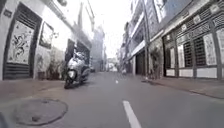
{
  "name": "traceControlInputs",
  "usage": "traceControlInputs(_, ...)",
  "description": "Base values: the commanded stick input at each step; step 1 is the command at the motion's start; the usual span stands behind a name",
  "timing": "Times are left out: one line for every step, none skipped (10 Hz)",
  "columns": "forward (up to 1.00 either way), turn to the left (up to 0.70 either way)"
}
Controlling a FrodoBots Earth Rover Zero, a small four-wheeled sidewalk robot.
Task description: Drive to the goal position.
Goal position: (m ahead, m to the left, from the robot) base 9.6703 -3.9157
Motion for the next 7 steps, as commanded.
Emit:
traceControlInputs(1.00, 0.00)
traceControlInputs(1.00, 0.00)
traceControlInputs(1.00, 0.00)
traceControlInputs(1.00, 0.00)
traceControlInputs(1.00, 0.00)
traceControlInputs(1.00, 0.00)
traceControlInputs(1.00, 0.00)
